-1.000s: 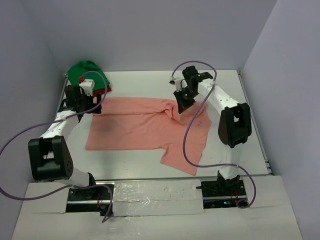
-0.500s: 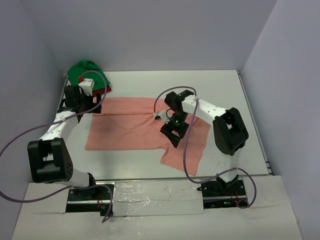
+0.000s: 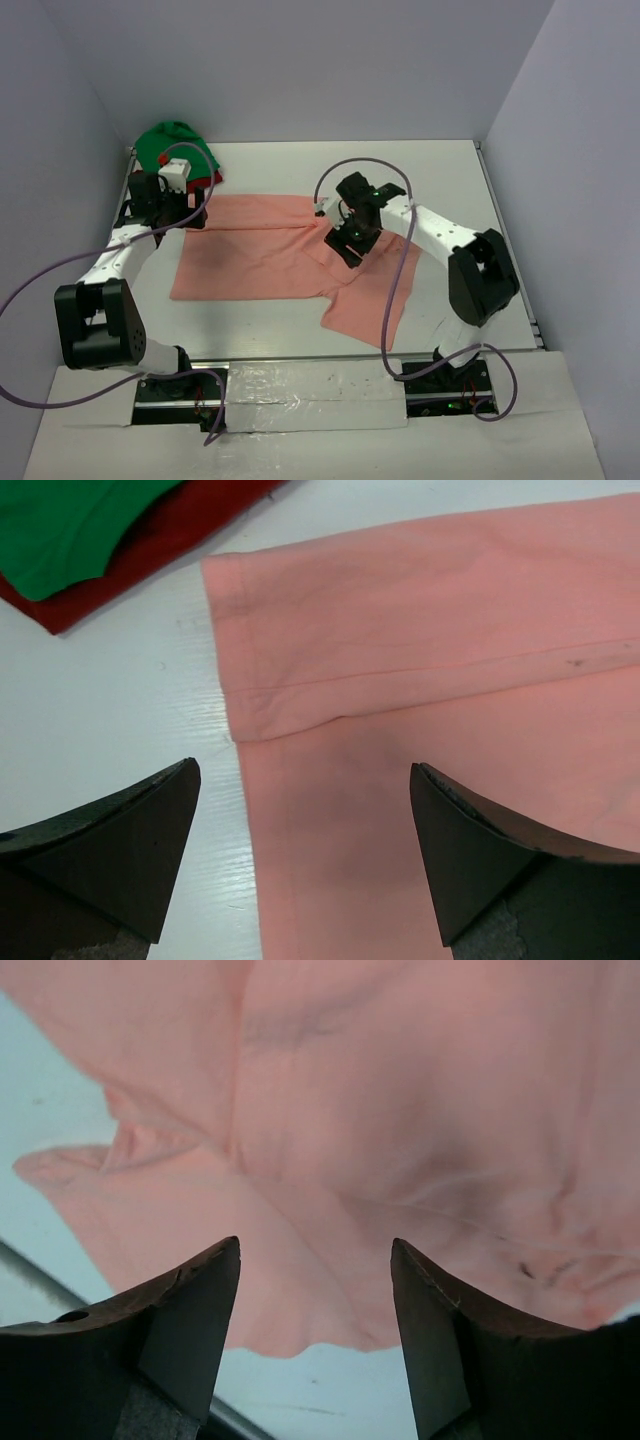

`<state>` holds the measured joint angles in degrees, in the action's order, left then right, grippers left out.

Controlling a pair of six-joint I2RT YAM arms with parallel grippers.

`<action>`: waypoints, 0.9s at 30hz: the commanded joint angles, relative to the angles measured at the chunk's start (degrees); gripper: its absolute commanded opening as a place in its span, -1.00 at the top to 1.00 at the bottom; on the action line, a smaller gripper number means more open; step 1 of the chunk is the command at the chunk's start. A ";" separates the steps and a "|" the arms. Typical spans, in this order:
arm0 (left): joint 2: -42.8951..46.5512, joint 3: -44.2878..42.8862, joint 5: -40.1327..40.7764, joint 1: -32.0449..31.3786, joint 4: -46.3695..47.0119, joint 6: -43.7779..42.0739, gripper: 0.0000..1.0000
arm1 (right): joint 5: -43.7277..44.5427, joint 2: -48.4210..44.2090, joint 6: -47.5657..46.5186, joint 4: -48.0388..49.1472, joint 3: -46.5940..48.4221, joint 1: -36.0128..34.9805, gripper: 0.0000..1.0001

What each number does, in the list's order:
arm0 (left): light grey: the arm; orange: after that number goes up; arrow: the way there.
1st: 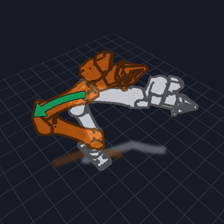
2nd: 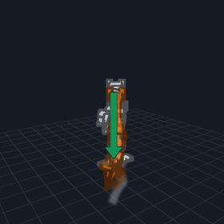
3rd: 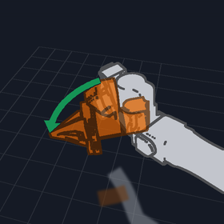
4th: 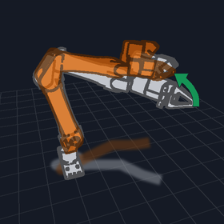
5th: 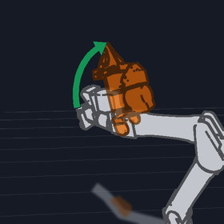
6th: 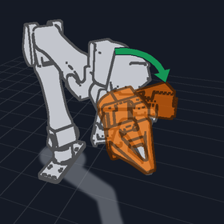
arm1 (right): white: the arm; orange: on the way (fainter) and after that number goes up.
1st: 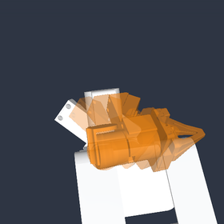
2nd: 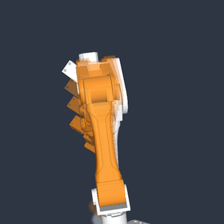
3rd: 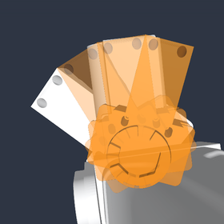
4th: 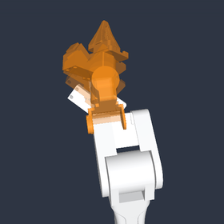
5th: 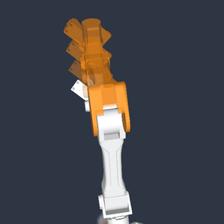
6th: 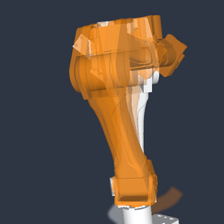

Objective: Fold and stack the t-shirts
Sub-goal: Fold the flattened tshirt in 1/3 of the way

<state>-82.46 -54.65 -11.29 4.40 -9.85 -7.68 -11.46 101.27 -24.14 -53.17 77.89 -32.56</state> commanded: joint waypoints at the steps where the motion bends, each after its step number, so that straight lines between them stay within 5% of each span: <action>1: 0.46 -0.63 -5.32 -0.01 0.62 1.79 -0.88 | 5.48 -7.83 3.66 11.41 -2.03 1.61 -0.37; 12: 1.94 3.15 -8.13 -0.18 -4.12 -0.49 -0.39 | -4.09 -29.54 6.91 10.46 -4.57 17.79 -0.48; 17: 5.37 4.73 -8.49 -0.01 -15.36 -6.72 -0.46 | -4.71 -37.63 8.76 11.15 -9.50 18.05 -0.54; 27: 21.01 11.58 -3.92 3.24 -32.07 -19.03 -0.61 | -1.21 -38.52 12.27 14.49 -15.74 18.49 -0.59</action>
<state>-64.25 -44.69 -16.86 6.57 -35.03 -21.34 -14.33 63.20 -13.65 -41.43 62.83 -14.31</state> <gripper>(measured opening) 0.804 0.790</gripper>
